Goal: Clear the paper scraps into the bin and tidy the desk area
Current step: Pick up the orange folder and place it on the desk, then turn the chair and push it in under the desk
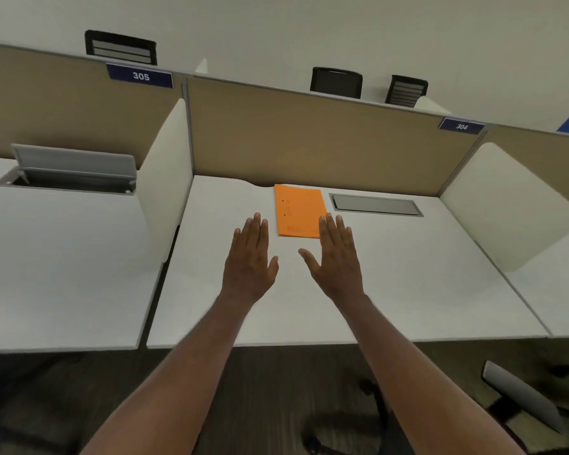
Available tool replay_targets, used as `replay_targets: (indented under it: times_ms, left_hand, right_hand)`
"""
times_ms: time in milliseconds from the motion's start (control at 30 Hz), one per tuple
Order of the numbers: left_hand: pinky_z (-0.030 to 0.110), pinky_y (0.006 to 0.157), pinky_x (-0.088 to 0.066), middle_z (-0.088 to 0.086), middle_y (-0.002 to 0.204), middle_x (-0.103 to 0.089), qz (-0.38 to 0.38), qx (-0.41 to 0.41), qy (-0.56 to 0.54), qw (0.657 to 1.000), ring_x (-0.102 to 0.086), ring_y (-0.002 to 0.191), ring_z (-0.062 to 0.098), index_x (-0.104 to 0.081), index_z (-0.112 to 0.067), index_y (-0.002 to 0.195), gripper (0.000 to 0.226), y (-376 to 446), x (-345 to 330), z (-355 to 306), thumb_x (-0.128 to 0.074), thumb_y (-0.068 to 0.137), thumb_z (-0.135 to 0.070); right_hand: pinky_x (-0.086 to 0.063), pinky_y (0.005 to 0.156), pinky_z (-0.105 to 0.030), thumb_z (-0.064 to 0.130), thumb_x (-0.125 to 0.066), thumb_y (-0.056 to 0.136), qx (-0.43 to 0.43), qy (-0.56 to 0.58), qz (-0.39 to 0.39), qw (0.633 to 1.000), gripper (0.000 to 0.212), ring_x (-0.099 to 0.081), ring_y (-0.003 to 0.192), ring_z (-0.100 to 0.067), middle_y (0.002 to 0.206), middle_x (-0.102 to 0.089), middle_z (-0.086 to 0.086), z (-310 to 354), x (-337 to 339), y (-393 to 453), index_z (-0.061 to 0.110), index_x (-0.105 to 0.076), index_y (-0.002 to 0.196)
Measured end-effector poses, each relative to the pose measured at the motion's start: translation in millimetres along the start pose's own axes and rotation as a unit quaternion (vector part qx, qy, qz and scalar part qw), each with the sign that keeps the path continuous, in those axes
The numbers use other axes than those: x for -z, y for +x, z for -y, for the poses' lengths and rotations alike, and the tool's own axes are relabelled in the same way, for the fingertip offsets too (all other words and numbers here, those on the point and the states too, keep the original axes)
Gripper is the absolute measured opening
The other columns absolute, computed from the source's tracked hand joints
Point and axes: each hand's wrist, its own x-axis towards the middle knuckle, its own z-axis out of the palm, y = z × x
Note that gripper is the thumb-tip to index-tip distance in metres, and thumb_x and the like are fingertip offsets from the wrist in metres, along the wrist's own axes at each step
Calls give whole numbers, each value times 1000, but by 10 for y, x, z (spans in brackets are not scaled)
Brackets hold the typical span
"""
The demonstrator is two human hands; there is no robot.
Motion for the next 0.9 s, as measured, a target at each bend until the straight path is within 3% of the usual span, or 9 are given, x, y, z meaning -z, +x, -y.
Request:
replay_targets:
  times_ms: [167,533,900]
  left_hand:
    - [47,125,-15,8,167,-2,8,9,3,1000,-1,154,27,-10,-12,158,76,-455,103,-260,-42,98,-47]
    - [47,126,-7,4,166,13,30,17,28,999,12,153,23,2,-16,158,80,-1693,192,-1207,-41,99,-50]
    - [48,126,-10,6,167,12,47,-95,-43,993,12,154,23,1,-15,158,84,-2095,57,-2243,-49,97,-44]
  right_hand:
    - [-5,127,-41,64,-38,97,-1,14,-4,1000,84,0,155,-22,168,-10,-5,-5,171,-433,13,-13,159]
    - [6,125,-42,65,-31,98,26,-12,38,999,84,12,154,-22,168,8,-3,-482,623,-1783,16,-1,159]
    - [4,126,-45,60,-31,100,-66,-74,46,994,82,13,154,-23,168,12,-5,-1103,1241,-2645,15,4,159]
